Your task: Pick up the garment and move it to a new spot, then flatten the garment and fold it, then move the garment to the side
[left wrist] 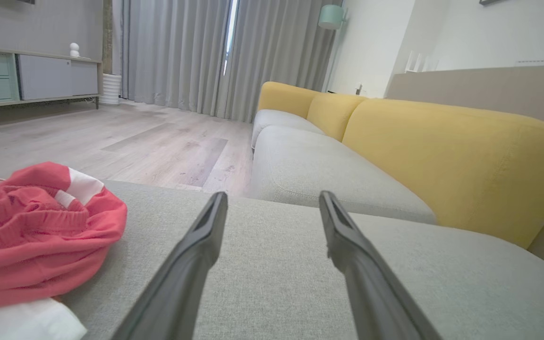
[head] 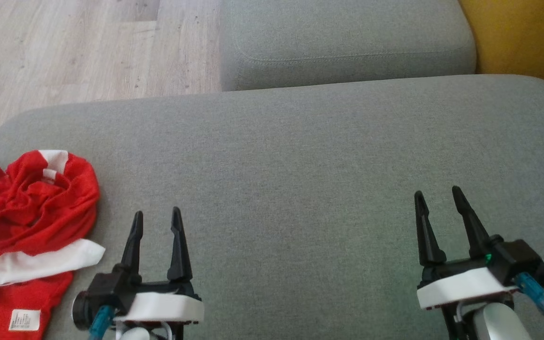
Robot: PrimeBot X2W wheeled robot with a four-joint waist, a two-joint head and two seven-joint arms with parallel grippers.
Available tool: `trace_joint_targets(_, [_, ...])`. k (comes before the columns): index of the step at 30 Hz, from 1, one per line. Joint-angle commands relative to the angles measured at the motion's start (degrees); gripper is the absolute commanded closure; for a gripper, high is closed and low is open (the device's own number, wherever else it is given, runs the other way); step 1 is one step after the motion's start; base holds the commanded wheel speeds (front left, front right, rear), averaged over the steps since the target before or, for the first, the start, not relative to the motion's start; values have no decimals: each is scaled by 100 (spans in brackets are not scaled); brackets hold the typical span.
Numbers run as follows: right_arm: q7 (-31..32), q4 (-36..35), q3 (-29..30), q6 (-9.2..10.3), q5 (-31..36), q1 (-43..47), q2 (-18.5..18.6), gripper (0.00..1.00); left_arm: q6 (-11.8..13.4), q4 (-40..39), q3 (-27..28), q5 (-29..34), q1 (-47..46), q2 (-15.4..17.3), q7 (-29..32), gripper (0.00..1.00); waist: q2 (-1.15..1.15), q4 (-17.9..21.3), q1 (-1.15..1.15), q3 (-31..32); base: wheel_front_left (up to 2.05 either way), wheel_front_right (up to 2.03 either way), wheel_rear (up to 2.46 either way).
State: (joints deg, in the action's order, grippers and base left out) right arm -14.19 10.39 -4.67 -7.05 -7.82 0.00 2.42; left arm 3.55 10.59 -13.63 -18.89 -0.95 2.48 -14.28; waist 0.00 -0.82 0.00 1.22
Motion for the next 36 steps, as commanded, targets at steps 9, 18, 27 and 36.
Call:
trace_joint_targets(9, [-81, 173, 50, -44, 128, -203, 46, 0, 63, -68, 141, 115, -310, 40, -72, 0, 0, -3, 0, 33, 0, 0, 0])
trace_joint_targets(18, [-81, 243, 53, -44, 111, -209, 46, 0, 32, -12, 156, 141, -297, 40, -72, 0, 0, 6, 0, 40, 0, 0, 0])
trace_joint_targets(27, [-81, 278, 50, -44, 150, -215, 46, 0, 27, 53, 161, 159, -303, 40, -72, 0, 0, -79, 0, 23, 0, 0, 0])
trace_joint_targets(36, [-81, 260, 52, -44, 163, -193, 46, 0, 70, 40, 200, 161, -351, 40, -72, 0, 0, -634, 0, -44, 0, 0, 0])
